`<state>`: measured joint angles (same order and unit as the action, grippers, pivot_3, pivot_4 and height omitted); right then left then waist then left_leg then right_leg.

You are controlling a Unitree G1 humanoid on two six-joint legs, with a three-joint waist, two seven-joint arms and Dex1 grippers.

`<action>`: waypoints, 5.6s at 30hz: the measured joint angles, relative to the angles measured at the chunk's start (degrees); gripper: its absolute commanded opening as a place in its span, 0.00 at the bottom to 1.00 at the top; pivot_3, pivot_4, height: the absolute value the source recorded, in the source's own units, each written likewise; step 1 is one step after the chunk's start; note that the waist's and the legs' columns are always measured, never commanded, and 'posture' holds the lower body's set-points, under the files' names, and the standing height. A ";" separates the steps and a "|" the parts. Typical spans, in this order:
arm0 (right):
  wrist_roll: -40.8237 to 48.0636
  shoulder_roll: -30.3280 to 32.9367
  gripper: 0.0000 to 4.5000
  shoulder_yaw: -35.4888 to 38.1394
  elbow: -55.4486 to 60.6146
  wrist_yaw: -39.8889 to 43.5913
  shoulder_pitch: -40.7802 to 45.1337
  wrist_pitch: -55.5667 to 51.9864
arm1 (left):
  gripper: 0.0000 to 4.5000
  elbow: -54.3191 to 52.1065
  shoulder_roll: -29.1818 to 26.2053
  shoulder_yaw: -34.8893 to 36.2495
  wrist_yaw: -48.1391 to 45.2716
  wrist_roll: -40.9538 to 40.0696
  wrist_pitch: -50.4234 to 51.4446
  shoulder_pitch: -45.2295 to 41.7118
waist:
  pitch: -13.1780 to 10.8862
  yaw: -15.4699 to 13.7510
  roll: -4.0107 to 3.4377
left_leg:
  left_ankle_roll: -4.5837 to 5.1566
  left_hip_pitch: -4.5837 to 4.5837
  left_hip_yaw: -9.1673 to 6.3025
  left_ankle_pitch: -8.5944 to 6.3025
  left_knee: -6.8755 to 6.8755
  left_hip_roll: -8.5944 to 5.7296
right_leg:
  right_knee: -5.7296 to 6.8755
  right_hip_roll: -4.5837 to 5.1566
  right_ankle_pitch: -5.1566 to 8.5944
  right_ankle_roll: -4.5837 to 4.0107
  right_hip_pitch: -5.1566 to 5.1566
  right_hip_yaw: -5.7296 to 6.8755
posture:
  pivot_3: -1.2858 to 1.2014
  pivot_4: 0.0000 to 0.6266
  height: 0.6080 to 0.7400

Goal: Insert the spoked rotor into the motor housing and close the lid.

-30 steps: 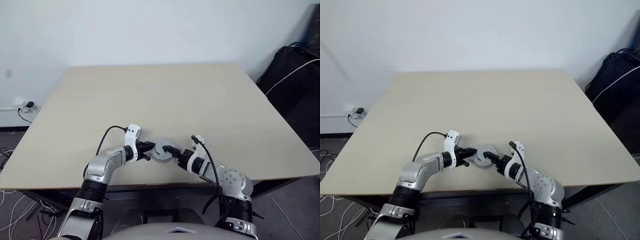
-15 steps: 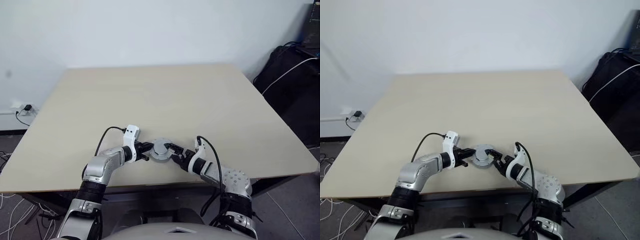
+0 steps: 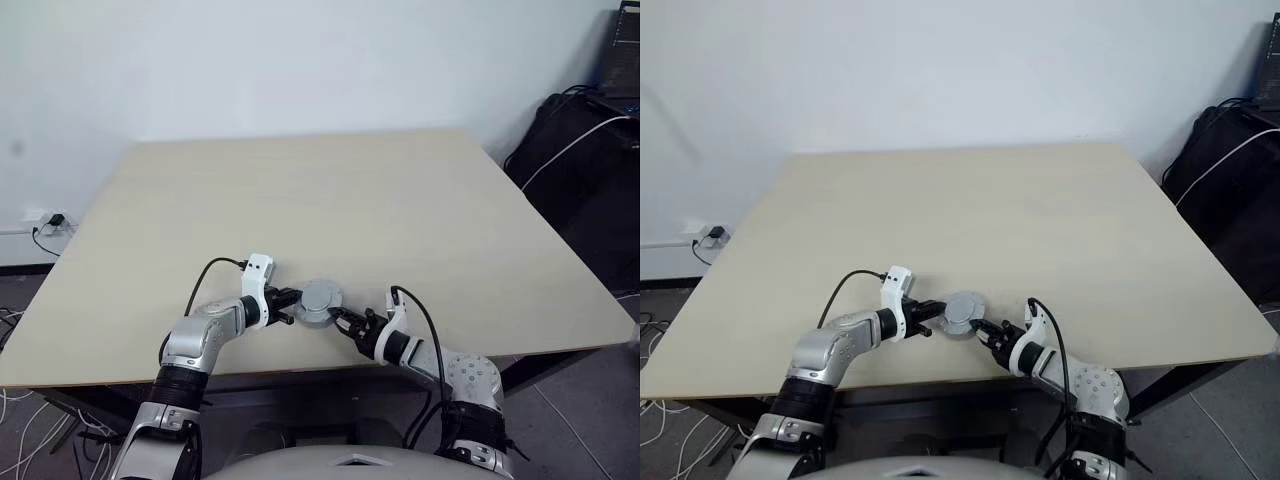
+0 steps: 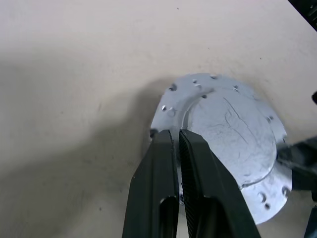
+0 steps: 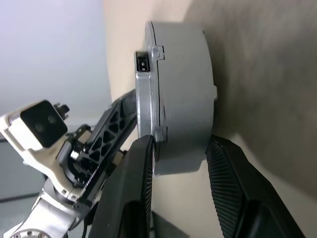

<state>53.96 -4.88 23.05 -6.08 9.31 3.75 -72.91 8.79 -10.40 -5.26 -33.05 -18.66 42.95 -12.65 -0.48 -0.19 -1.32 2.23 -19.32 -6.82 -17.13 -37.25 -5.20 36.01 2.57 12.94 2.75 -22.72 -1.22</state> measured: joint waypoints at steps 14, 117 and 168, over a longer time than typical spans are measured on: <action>1.48 0.00 0.28 -0.41 0.00 -1.90 0.01 1.96 | 0.07 -1.08 0.33 0.24 0.53 -0.47 0.06 1.41 | 0.03 0.17 0.03 | -0.13 0.21 0.00 -0.07 -0.01 0.01 | 0.00 0.00 0.01 0.05 0.22 0.00 | 0.52 0.00 1.00; -51.37 17.87 1.00 -38.85 14.82 5.82 -15.96 74.61 | 0.46 3.81 14.26 18.58 19.91 -47.06 -15.34 3.22 | -0.94 -1.55 0.91 | -0.43 -0.73 0.48 0.06 -0.73 0.09 | 0.07 -0.26 -0.49 -0.19 -0.62 -0.17 | 0.52 0.00 1.00; -50.52 8.98 1.00 -30.95 9.86 1.59 -15.75 64.45 | 0.99 -6.67 3.12 1.13 33.00 6.51 -27.21 21.21 | -0.09 1.48 1.05 | -0.92 1.56 0.84 -0.73 -0.26 1.11 | 0.94 -1.16 0.58 -0.85 0.96 -0.95 | 0.52 0.00 1.00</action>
<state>3.44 4.10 -7.90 3.79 10.90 -11.99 -8.46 2.12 -7.28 -4.13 -0.04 -12.15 15.74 8.56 -0.57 1.29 -0.27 1.31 -17.77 -5.98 -17.86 -37.51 -4.09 36.95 1.42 13.52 1.89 -21.76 -2.17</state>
